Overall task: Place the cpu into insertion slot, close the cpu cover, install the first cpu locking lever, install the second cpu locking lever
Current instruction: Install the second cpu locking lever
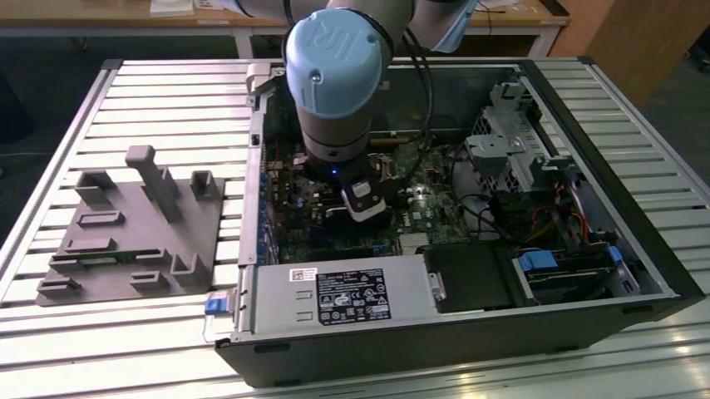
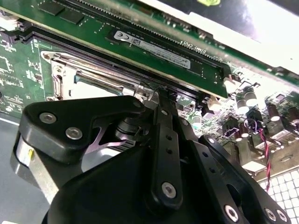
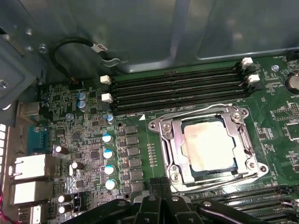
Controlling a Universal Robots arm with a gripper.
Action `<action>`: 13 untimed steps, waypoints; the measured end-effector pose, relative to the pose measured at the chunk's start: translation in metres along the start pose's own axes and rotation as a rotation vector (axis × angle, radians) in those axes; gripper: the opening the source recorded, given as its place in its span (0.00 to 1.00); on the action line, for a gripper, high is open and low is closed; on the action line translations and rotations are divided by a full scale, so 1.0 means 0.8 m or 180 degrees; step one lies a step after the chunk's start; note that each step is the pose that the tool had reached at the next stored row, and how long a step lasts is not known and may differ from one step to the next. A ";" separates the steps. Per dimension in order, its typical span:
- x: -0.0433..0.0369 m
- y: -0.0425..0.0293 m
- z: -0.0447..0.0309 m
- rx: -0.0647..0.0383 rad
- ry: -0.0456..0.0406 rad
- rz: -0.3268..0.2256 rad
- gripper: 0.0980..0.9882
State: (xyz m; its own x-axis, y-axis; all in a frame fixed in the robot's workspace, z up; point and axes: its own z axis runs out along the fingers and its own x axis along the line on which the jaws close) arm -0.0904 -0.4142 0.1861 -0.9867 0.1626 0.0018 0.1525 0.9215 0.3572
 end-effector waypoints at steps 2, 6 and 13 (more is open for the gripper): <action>0.000 0.0019 -0.0044 -0.0003 -0.0001 0.0000 0.01; 0.000 0.0085 -0.0215 -0.0001 0.0000 0.0000 0.01; -0.006 0.0138 -0.0301 0.0149 -0.0040 0.0034 0.01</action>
State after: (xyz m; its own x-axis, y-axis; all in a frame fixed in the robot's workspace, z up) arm -0.0854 -0.4133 0.2125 -0.9843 0.1765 -0.0063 0.1656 0.9351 0.3132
